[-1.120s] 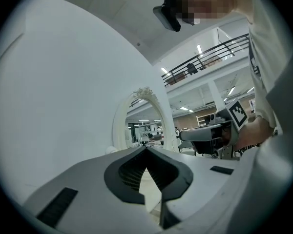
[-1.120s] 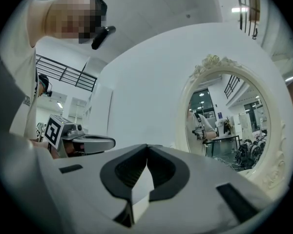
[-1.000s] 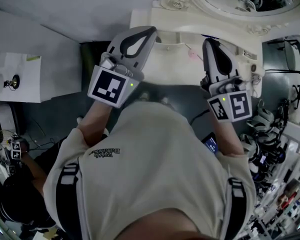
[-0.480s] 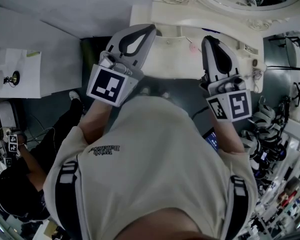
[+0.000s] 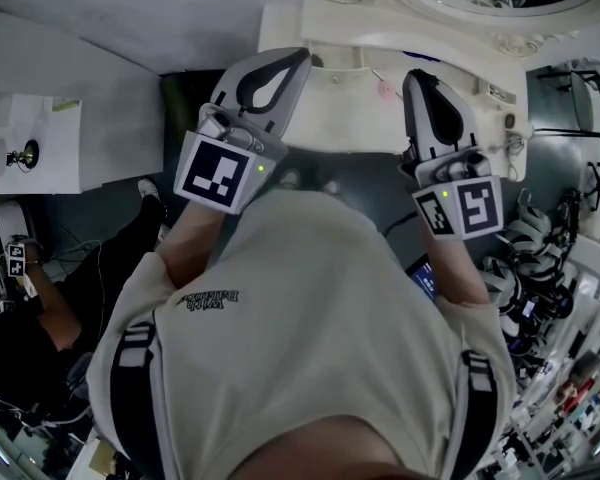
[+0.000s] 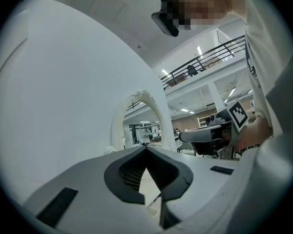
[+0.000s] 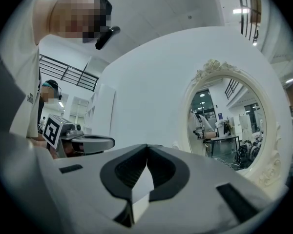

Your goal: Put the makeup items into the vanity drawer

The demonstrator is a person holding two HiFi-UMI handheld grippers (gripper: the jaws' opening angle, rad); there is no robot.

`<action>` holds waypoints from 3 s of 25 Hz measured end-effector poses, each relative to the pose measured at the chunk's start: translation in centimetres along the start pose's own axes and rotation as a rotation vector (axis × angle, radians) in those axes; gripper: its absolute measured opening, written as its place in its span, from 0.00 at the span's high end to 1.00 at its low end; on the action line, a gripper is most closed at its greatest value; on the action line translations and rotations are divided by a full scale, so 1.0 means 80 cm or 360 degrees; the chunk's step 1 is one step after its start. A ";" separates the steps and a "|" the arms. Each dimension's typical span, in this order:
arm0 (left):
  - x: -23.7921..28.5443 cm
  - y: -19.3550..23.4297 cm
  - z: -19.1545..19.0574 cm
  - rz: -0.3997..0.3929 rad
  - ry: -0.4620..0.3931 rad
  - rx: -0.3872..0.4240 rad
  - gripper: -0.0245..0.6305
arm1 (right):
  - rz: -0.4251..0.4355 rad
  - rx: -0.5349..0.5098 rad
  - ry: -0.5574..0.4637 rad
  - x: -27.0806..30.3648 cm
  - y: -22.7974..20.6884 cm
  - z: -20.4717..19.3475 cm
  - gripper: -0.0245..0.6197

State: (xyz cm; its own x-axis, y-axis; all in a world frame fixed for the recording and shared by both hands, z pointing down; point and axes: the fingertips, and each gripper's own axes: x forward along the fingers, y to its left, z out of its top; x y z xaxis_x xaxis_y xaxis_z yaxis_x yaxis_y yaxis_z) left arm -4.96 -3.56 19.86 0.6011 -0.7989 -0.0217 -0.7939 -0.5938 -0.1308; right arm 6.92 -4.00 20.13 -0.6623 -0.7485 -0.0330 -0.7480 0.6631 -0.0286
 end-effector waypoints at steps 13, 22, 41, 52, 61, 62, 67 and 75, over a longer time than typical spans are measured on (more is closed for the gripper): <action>0.006 -0.007 -0.012 -0.0016 0.0061 -0.0051 0.94 | -0.0012 0.0037 0.0023 -0.007 -0.006 -0.007 0.95; 0.017 -0.008 -0.018 -0.0027 0.0085 -0.0055 0.94 | -0.0033 0.0052 0.0033 -0.007 -0.018 -0.011 0.95; 0.112 -0.025 -0.078 -0.0216 0.0209 -0.0076 0.94 | -0.0219 -0.0068 0.0204 0.009 -0.105 -0.056 0.95; 0.191 -0.034 -0.187 -0.0336 0.0415 -0.0086 0.94 | -0.0294 -0.0039 0.0489 0.037 -0.171 -0.168 0.88; 0.231 -0.065 -0.293 -0.0424 0.0595 -0.0170 0.94 | -0.0331 0.0011 0.0800 0.047 -0.212 -0.318 0.85; 0.235 -0.067 -0.306 -0.0421 0.0605 -0.0172 0.94 | -0.0330 0.0009 0.0833 0.046 -0.214 -0.336 0.85; 0.248 -0.084 -0.367 -0.0455 0.0705 -0.0189 0.94 | -0.0308 0.0015 0.0981 0.044 -0.220 -0.412 0.85; 0.244 -0.116 -0.441 -0.0502 0.0875 -0.0242 0.94 | -0.0288 0.0056 0.1165 0.028 -0.221 -0.503 0.85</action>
State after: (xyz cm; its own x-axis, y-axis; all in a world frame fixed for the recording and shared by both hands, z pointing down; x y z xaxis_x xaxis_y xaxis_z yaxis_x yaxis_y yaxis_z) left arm 10.90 -16.99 55.66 0.7048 -0.4927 0.5105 -0.6155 -0.7825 0.0946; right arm 16.91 -17.65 60.76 -0.3981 -0.6502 0.6471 -0.8540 0.5203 -0.0026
